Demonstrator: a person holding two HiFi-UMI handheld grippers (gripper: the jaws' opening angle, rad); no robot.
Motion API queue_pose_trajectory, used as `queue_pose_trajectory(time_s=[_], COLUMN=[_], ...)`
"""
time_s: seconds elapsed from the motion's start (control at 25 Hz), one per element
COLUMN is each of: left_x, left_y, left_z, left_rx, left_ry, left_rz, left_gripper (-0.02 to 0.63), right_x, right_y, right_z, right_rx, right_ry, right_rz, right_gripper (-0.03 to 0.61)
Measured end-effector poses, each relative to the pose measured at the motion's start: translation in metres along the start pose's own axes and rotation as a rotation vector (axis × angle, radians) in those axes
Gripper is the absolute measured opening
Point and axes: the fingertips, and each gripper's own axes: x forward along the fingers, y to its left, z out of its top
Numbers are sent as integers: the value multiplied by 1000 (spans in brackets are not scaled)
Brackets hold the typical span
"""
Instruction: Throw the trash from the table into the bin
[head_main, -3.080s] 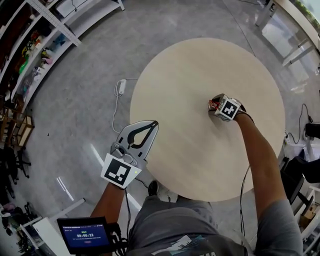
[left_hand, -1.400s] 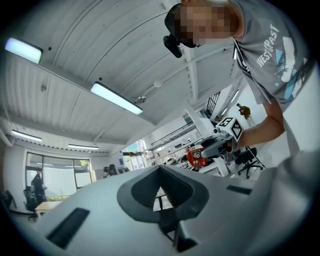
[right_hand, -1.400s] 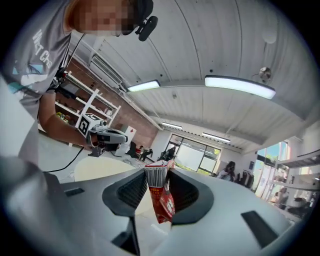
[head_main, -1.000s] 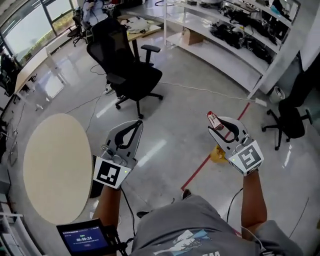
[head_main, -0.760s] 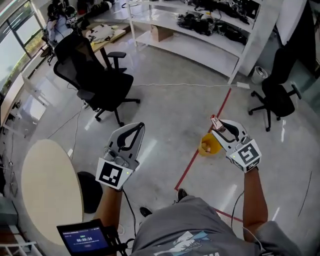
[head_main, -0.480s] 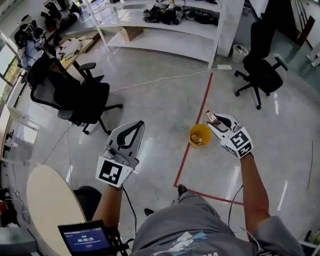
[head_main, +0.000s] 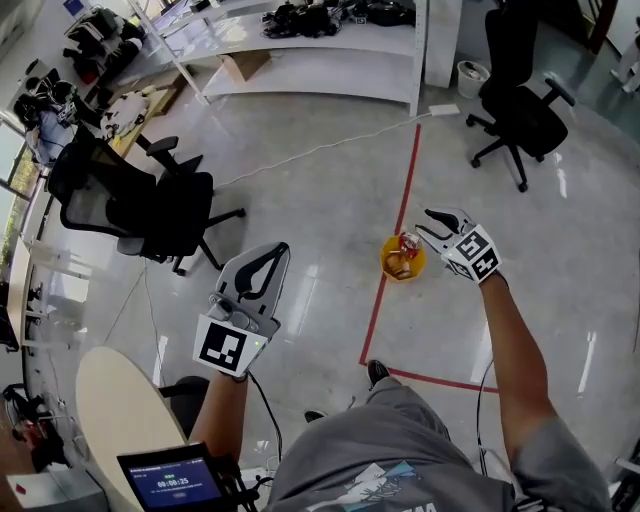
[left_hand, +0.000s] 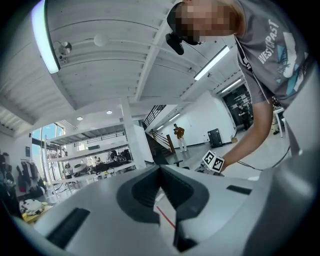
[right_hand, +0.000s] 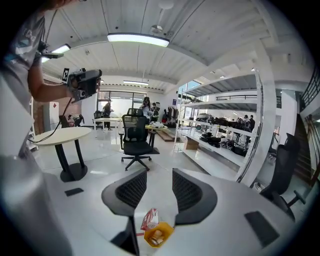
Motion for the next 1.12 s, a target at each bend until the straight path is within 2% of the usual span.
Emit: queue_pose_trajectory(time_s=[0.2, 0.48, 0.76, 0.92, 1.0, 1.12], left_x=[4, -3, -39, -75, -97, -131], left_y=[-9, -8, -4, 2, 10, 27], left_z=[-5, 0, 9, 32, 32, 24], left_rx=[-3, -7, -13, 13, 26, 2], left_ry=[23, 32, 18, -13, -12, -32], left_rz=[3, 24, 66, 91, 106, 129], left_gripper=[43, 43, 43, 43, 43, 43], right_x=[-7, -27, -26, -20, -9, 6], right_y=[-6, 18, 90, 130, 150, 184], right_z=[8, 26, 16, 40, 51, 73], right_rx=[-12, -22, -33, -34, -44, -71], right_ry=[-20, -57, 11, -4, -1, 5], right_rz=[-11, 2, 123, 159, 174, 195], right_gripper=[144, 144, 144, 144, 144, 144])
